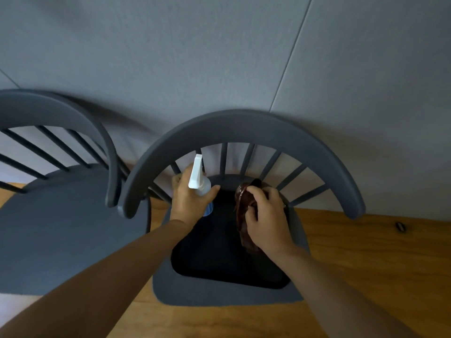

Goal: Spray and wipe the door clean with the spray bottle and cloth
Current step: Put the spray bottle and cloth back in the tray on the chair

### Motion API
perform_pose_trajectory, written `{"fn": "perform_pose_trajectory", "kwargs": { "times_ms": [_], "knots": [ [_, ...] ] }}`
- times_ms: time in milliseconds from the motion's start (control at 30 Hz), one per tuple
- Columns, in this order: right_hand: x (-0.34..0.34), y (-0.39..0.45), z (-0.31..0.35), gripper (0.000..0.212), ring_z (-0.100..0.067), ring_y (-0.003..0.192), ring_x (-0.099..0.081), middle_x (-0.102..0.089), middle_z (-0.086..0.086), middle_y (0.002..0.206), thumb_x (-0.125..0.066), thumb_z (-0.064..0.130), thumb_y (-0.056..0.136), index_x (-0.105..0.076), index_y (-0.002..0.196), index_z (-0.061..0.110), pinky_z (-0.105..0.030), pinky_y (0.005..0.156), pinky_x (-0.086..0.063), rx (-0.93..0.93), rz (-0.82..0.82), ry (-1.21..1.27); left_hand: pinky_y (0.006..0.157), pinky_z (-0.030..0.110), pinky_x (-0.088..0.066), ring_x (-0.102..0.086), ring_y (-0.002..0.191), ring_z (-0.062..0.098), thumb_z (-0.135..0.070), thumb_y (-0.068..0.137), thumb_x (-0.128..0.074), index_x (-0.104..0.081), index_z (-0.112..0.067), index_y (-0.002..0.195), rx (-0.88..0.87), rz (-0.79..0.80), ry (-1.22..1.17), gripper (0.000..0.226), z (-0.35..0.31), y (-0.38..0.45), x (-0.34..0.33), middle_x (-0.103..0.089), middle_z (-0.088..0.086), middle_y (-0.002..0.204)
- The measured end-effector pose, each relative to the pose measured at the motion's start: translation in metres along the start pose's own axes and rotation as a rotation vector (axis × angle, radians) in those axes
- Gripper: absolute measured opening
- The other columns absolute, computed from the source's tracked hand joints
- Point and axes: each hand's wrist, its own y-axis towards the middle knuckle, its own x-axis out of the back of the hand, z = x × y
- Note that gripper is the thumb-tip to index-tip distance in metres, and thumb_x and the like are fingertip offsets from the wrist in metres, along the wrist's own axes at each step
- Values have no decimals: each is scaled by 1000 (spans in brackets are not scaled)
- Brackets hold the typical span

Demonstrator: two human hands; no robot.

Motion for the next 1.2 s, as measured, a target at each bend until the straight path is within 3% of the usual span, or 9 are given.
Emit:
{"fn": "perform_pose_trajectory", "kwargs": {
  "times_ms": [133,300,467,567,700,800,933,1100,1200],
  "knots": [
    [-15,10,-7,45,-29,126,-47,-47,-11,132,-58,7,99,-55,142,19,-26,100,-37,10,18,2,99,38,-47,-47,124,25,-25,79,-90,-43,-43,127,-105,35,48,69,9,8,-3,-31,-59,111],
    [-25,19,-12,47,-31,127,-47,-46,-13,133,-58,6,98,-54,143,19,-33,103,-42,16,33,-23,102,30,-38,-42,129,19,-27,81,-89,-41,-31,144,-51,69,52,79,13,15,-6,-37,-17,122],
    [-28,30,-23,47,-33,129,-44,-45,-15,134,-56,7,99,-53,144,20,-37,103,-44,-6,71,-79,100,31,-39,-42,125,18,-27,80,-90,-42,-27,146,-56,66,18,82,11,18,-13,-39,-20,116],
    [-27,32,-33,47,-34,128,-44,-45,-14,133,-56,7,100,-53,144,19,-38,102,-44,-15,101,-68,108,37,-42,-41,124,14,-32,76,-93,-37,-29,151,-17,89,2,93,12,19,-13,-45,-3,135],
    [-29,27,-45,47,-30,126,-49,-46,-11,132,-59,7,98,-54,143,19,-35,106,-45,-38,84,16,122,48,-29,-28,147,26,-51,70,-93,-22,-21,161,92,-35,118,119,9,-1,-13,-33,5,160],
    [-28,15,-54,48,-26,120,-54,-47,-8,129,-64,5,95,-57,141,17,-32,105,-46,-28,40,125,110,40,-40,-37,130,19,-45,84,-82,-36,-19,151,12,-202,83,85,11,-52,-22,-44,4,139],
    [-29,-3,-66,51,-26,126,-51,-47,-6,135,-69,2,90,-60,138,15,-38,107,-48,115,5,103,87,28,-58,-62,103,6,-40,95,-71,-53,-34,127,87,128,-150,37,7,-84,-38,-60,-10,112],
    [-38,-25,-76,61,-28,140,-43,-41,-7,149,-74,2,87,-57,143,18,-41,113,-46,277,122,20,92,31,-58,-69,105,2,-73,83,-65,-61,-33,123,415,409,-377,57,-9,-57,-57,-70,-10,117],
    [-45,-43,-77,73,-9,150,-29,-28,9,160,-66,0,88,-44,152,26,-23,121,-32,285,271,172,82,32,-60,-72,103,17,-53,88,-77,-64,-23,121,568,543,-293,47,0,-44,-61,-73,3,114]
  ]
}}
